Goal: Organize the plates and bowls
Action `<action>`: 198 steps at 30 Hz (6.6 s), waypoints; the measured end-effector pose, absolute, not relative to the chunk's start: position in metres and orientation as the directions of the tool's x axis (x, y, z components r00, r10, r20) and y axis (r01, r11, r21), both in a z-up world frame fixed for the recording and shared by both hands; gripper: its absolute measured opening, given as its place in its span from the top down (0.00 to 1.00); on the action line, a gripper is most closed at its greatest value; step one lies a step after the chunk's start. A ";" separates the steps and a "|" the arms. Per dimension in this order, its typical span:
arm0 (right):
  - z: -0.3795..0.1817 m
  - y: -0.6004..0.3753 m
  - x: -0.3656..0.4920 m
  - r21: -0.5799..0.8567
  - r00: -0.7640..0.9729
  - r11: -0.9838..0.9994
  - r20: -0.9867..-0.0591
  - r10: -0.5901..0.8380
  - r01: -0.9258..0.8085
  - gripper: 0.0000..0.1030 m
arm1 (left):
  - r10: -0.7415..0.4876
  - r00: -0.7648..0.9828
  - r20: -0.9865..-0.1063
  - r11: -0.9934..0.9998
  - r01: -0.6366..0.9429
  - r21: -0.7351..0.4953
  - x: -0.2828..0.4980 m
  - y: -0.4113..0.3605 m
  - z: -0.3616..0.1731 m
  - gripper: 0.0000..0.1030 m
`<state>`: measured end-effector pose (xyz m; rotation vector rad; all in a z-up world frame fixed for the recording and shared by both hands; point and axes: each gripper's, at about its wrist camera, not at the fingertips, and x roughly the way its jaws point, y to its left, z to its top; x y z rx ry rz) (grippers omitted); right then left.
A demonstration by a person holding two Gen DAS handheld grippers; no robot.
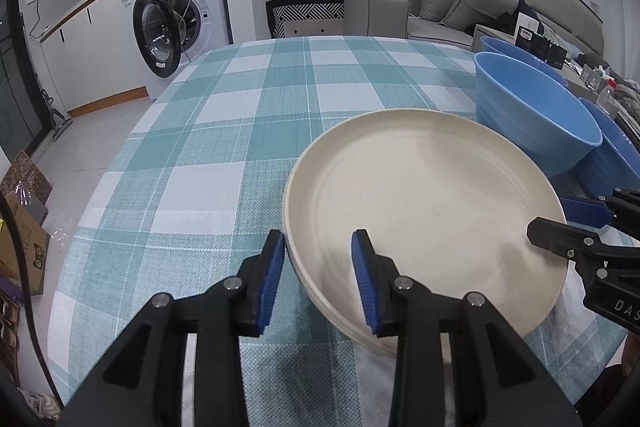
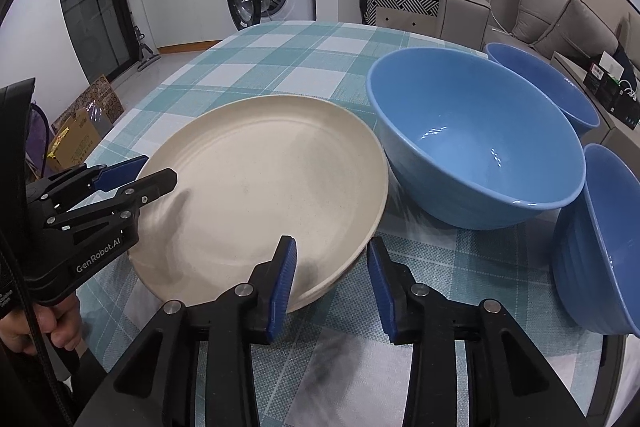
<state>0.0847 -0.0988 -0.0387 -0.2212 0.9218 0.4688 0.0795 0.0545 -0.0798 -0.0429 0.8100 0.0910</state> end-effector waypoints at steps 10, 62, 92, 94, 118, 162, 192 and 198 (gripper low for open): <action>-0.041 -0.098 0.085 0.026 0.503 0.863 -0.804 0.318 -0.505 0.51 | 0.044 0.682 -0.730 0.997 -0.080 -0.015 0.078 0.055 -0.077 0.55; 0.082 -0.246 0.070 0.079 0.715 0.903 -0.583 0.386 -0.423 0.01 | -0.052 0.810 -0.584 0.998 0.031 -0.045 0.071 0.003 0.035 0.00; 0.115 -0.308 0.116 0.071 0.767 0.940 -0.560 0.315 -0.334 0.01 | -0.077 0.832 -0.549 0.997 0.056 -0.055 0.131 -0.025 0.065 0.00; 0.116 -0.310 0.122 0.070 0.766 0.940 -0.562 0.313 -0.333 0.01 | -0.079 0.828 -0.555 0.997 0.055 -0.060 0.138 -0.025 0.064 0.00; 0.114 -0.344 0.199 0.092 0.752 0.964 -0.609 0.253 -0.250 0.01 | -0.129 0.778 -0.615 0.991 0.113 -0.065 0.223 -0.055 0.064 0.00; 0.063 -0.352 0.309 0.207 0.625 0.957 -0.724 0.291 -0.205 0.01 | -0.165 0.676 -0.718 0.984 0.162 -0.073 0.355 -0.109 0.021 0.00; 0.011 -0.326 0.338 0.144 0.503 0.965 -0.830 0.239 -0.221 0.63 | -0.278 0.504 -0.818 0.956 0.232 -0.181 0.379 -0.127 -0.028 0.67; 0.009 -0.327 0.336 0.121 0.508 0.968 -0.833 0.219 -0.219 0.73 | -0.291 0.498 -0.817 0.950 0.255 -0.183 0.379 -0.132 -0.030 0.78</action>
